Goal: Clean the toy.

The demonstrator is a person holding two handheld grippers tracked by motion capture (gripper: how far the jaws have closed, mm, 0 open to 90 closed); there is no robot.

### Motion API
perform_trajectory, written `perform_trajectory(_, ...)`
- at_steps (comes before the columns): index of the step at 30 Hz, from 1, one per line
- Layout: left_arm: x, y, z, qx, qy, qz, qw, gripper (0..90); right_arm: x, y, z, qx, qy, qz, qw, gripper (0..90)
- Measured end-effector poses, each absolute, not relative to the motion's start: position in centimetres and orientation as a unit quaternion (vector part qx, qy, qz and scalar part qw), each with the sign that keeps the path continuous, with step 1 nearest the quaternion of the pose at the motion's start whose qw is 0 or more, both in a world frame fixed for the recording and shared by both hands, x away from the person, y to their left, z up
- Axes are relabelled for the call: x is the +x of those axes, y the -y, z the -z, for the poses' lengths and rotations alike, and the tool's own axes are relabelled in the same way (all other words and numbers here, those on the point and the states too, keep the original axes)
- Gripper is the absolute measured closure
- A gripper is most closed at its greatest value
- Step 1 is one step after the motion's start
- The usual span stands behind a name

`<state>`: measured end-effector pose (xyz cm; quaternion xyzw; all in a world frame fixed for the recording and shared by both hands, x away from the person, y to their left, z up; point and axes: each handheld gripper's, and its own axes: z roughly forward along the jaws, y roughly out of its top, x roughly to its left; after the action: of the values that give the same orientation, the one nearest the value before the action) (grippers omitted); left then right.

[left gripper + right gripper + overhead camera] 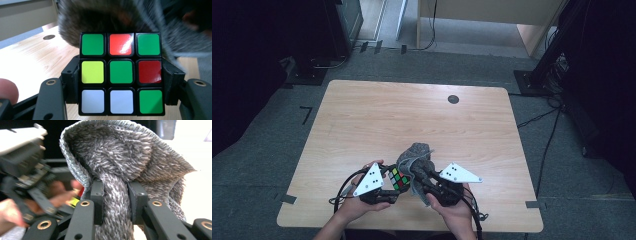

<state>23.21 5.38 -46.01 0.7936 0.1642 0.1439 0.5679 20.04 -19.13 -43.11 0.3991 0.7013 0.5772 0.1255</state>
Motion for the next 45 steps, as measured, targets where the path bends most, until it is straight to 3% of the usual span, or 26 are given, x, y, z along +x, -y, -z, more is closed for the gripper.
perform_trajectory(6, 23.6, -6.0, 45.9, 0.785, -0.178, -0.145, 0.575, 34.4, 20.7, 20.2, 43.6, 0.427, -0.695, -0.564, 0.129, 71.1)
perform_trajectory(14, 23.1, -5.2, 45.8, 0.792, -0.157, -0.145, 0.572, 34.4, 19.1, 18.4, 41.9, 0.37, -0.704, -0.592, 0.13, 71.1)
perform_trajectory(22, 23.3, -5.4, 45.8, 0.787, -0.159, -0.14, 0.579, 34.4, 20.8, 21.0, 43.8, 0.448, -0.689, -0.556, 0.121, 71.2)
perform_trajectory(29, 23.1, -5.0, 46.1, 0.796, -0.151, -0.145, 0.568, 34.4, 19.4, 19.2, 41.9, 0.375, -0.698, -0.598, 0.121, 70.7)
perform_trajectory(37, 23.3, -5.7, 45.8, 0.781, -0.158, -0.129, 0.59, 34.5, 20.4, 20.2, 43.4, 0.42, -0.688, -0.58, 0.118, 70.9)
perform_trajectory(45, 22.9, -4.8, 46.1, 0.796, -0.142, -0.146, 0.57, 34.5, 19.6, 19.3, 42.2, 0.393, -0.689, -0.599, 0.108, 69.5)
